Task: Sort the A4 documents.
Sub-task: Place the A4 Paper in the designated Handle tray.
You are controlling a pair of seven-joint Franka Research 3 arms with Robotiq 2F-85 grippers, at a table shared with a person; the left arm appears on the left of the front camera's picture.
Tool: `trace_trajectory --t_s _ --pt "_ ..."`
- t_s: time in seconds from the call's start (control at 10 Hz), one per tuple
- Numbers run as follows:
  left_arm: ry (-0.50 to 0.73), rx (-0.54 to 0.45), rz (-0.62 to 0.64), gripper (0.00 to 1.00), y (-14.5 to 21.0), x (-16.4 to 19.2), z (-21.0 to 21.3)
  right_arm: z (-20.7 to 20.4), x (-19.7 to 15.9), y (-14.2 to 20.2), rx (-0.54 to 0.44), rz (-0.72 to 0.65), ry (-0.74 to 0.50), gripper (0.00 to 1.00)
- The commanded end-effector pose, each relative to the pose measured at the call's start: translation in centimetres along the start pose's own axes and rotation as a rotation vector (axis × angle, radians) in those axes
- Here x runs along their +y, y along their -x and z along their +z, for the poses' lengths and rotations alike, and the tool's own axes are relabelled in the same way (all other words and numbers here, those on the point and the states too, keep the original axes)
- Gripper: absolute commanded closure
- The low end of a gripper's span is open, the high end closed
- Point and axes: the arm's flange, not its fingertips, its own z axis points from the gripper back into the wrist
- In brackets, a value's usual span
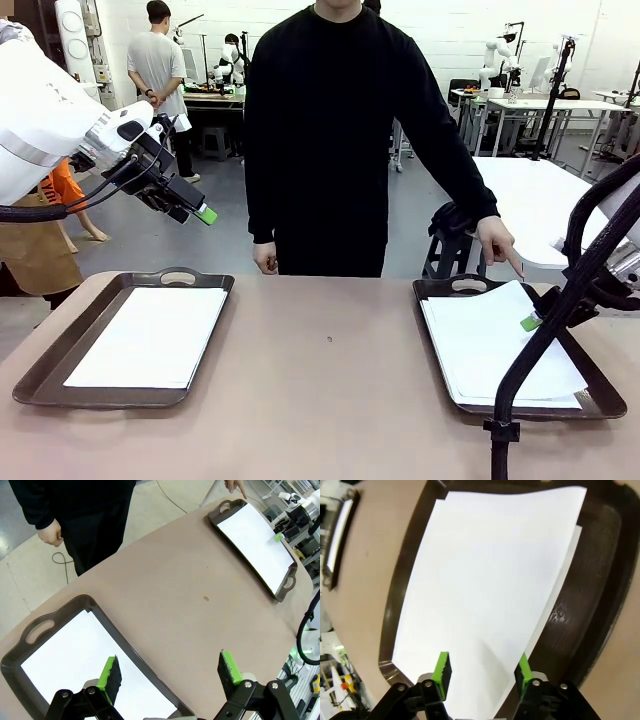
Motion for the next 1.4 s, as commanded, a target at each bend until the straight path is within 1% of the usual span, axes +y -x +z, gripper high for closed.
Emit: trace_trajectory --t_s 0.0,0.1,0.2,0.5,0.7,0.8,1.3 --pt "-0.006 -0.007 0.000 0.00 0.0 0.0 0.1 0.3 1.4 -0.4 0.030 0.011 0.094 0.20" --pt "-0.006 -0.007 0.000 0.00 0.0 0.0 0.1 0.6 1.5 -0.5 0.025 0.010 0.103 0.04" --pt "-0.006 -0.007 0.000 0.00 0.0 0.0 0.1 0.9 1.6 -0.6 0.022 0.010 0.106 0.01" --pt "-0.006 -0.007 0.000 0.00 0.0 0.0 0.1 1.4 1.6 -0.8 0.018 0.008 0.115 0.00" --pt "-0.006 -0.007 0.000 0.00 0.0 0.0 0.1 1.4 1.6 -0.9 0.024 0.003 0.103 0.00" --pt "-0.006 -0.007 0.000 0.00 0.0 0.0 0.1 1.3 1.2 -1.0 0.009 0.022 0.086 0.00" --pt "-0.006 -0.007 0.000 0.00 0.0 0.0 0.1 1.3 1.2 -1.0 0.009 0.022 0.086 0.00"
